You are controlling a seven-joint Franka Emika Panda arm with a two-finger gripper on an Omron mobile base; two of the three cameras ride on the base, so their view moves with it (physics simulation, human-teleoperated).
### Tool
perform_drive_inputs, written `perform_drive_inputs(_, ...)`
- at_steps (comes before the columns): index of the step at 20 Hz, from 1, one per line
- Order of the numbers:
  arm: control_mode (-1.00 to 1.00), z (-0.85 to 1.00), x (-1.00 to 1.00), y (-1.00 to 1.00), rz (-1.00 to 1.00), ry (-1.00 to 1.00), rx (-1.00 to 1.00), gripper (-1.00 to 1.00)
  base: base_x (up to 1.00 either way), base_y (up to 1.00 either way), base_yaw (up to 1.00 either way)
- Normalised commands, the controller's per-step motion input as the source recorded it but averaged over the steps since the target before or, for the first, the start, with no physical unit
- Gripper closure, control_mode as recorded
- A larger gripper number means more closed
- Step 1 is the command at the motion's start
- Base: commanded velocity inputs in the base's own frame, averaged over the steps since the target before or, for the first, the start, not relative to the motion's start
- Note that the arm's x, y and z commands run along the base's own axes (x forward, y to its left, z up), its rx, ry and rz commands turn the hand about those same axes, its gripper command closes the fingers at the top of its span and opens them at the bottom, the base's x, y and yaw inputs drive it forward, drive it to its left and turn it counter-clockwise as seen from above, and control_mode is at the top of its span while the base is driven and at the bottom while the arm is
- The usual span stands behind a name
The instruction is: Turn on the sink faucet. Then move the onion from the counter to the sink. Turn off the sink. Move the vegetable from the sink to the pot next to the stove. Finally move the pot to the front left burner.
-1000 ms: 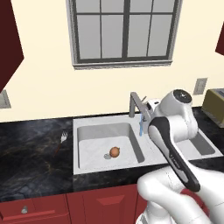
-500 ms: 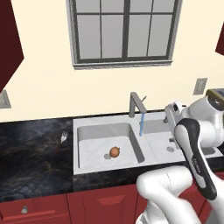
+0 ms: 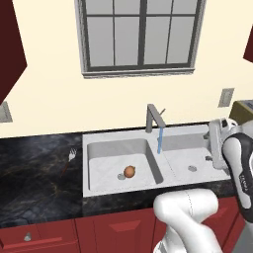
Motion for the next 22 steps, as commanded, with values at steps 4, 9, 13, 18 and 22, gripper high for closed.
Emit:
perform_drive_inputs(4, -1.00, -0.01, 0.50, -0.33, 0.00, 0.04, 0.21, -1.00, 0.00, 0.00, 0.00)
perform_drive_inputs(9, -1.00, 0.00, 0.66, -0.20, 0.00, 0.02, 0.18, -1.00, 0.00, 0.00, 0.00)
perform_drive_inputs(13, -1.00, -0.01, 0.68, -0.18, 0.01, 0.00, 0.16, -1.00, 0.00, 0.00, 0.00)
perform_drive_inputs(18, -1.00, -0.11, 0.59, -0.09, 0.00, 0.00, 0.07, -1.00, 0.00, 0.00, 0.00)
perform_drive_inputs(22, -1.00, -0.07, 0.60, -0.10, 0.01, 0.00, 0.05, -1.00, 0.00, 0.00, 0.00)
